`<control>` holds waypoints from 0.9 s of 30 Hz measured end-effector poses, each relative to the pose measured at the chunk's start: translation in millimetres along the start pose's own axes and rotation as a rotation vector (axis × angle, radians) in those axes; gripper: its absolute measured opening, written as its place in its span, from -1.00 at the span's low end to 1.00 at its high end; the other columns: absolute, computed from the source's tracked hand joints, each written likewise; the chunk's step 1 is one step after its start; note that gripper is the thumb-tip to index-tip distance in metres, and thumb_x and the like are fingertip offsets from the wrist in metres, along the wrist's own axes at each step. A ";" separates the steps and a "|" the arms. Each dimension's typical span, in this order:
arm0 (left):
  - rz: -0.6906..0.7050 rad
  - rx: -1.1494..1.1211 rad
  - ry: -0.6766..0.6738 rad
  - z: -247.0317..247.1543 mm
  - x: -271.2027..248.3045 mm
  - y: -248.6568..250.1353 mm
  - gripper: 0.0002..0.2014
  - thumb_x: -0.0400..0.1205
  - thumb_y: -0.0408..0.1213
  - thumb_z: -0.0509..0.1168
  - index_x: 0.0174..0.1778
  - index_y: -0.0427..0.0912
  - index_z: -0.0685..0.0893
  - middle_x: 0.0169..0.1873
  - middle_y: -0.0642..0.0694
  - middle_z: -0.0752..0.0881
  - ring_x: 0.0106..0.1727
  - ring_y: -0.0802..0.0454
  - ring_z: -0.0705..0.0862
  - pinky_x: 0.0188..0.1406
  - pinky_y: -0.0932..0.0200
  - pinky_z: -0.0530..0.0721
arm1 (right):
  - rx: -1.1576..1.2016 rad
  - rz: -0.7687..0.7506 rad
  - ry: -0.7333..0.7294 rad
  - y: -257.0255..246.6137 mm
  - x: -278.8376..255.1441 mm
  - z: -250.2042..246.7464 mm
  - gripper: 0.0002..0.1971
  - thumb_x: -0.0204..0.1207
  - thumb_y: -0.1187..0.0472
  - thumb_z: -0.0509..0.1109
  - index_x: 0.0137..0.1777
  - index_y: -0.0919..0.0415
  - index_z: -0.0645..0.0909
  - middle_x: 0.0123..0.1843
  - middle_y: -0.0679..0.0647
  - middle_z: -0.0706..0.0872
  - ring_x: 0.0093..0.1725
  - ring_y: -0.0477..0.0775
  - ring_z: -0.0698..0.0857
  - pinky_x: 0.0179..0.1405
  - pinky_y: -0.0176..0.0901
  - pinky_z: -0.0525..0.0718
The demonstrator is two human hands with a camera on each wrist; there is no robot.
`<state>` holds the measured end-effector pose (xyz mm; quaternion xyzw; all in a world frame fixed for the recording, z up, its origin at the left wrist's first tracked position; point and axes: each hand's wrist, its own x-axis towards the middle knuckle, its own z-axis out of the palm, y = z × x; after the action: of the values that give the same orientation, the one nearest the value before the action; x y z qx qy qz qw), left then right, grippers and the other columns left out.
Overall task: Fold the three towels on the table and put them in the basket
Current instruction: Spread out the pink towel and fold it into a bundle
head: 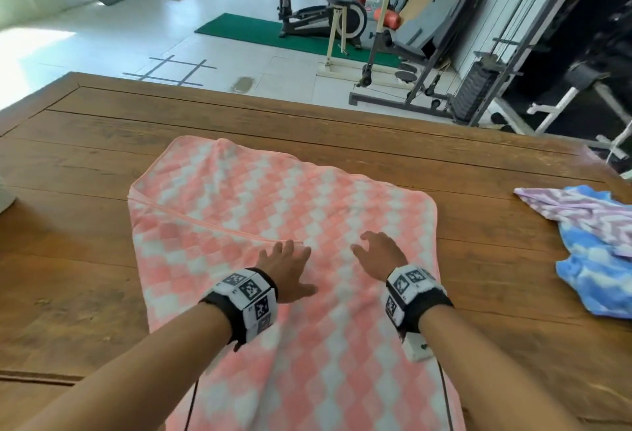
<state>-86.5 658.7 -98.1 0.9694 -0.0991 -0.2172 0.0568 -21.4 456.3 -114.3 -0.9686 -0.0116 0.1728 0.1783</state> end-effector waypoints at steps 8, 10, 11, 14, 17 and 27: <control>-0.252 -0.114 -0.096 15.3 78.1 52.4 -0.01 0.45 0.50 0.08 0.63 0.21 -0.32 0.65 -0.22 -0.31 0.65 -0.30 -0.28 0.50 -0.56 -0.06 | -0.065 0.160 0.105 74.0 106.2 -69.9 -0.50 0.69 0.07 0.13 0.59 0.19 0.23 0.57 0.26 0.32 0.50 0.35 0.37 0.45 0.16 0.43; -0.287 -0.097 -0.107 24.2 88.3 56.0 0.08 0.36 0.56 0.10 0.60 0.22 -0.40 0.61 -0.24 -0.41 0.63 -0.33 -0.35 0.45 -0.61 -0.11 | -0.059 0.227 0.145 87.0 125.5 -76.1 -0.51 0.68 0.14 0.13 0.58 0.21 0.22 0.60 0.31 0.27 0.56 0.37 0.28 0.47 0.18 0.34; -0.296 -0.082 -0.105 26.8 91.8 56.7 0.12 0.33 0.58 0.11 0.58 0.22 -0.44 0.59 -0.26 -0.45 0.61 -0.34 -0.39 0.44 -0.63 -0.13 | -0.043 0.264 0.153 92.4 133.2 -77.7 -0.49 0.68 0.17 0.13 0.60 0.22 0.18 0.60 0.33 0.26 0.57 0.38 0.25 0.48 0.17 0.32; -0.312 -0.079 -0.116 28.9 96.5 55.9 0.19 0.26 0.61 0.13 0.55 0.22 -0.51 0.55 -0.27 -0.52 0.59 -0.36 -0.44 0.43 -0.64 -0.14 | 0.041 0.331 0.127 102.5 149.3 -76.1 -0.38 0.66 0.24 0.17 0.66 0.25 0.03 0.64 0.33 0.18 0.62 0.36 0.16 0.55 0.18 0.23; -0.315 -0.094 -0.122 27.9 98.3 54.6 0.21 0.24 0.61 0.16 0.53 0.24 -0.53 0.53 -0.26 -0.55 0.58 -0.36 -0.46 0.43 -0.64 -0.15 | 0.101 0.354 0.238 108.3 158.7 -75.3 -0.43 0.57 0.29 0.26 0.57 0.35 0.26 0.57 0.32 0.33 0.55 0.36 0.31 0.51 0.19 0.35; -0.271 -0.143 -0.060 24.0 87.2 54.2 0.13 0.31 0.55 0.18 0.61 0.22 -0.35 0.59 -0.20 -0.44 0.61 -0.30 -0.41 0.45 -0.59 -0.21 | 0.603 0.165 0.354 63.6 128.5 -102.4 -0.56 0.44 0.33 0.46 0.25 0.25 0.38 0.08 0.09 0.46 -0.02 0.12 0.50 -0.16 -0.12 0.46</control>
<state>-28.6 585.4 -147.1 0.9605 0.0464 -0.2582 0.0929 131.6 372.6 -89.3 -0.8850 0.1494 0.0120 0.4409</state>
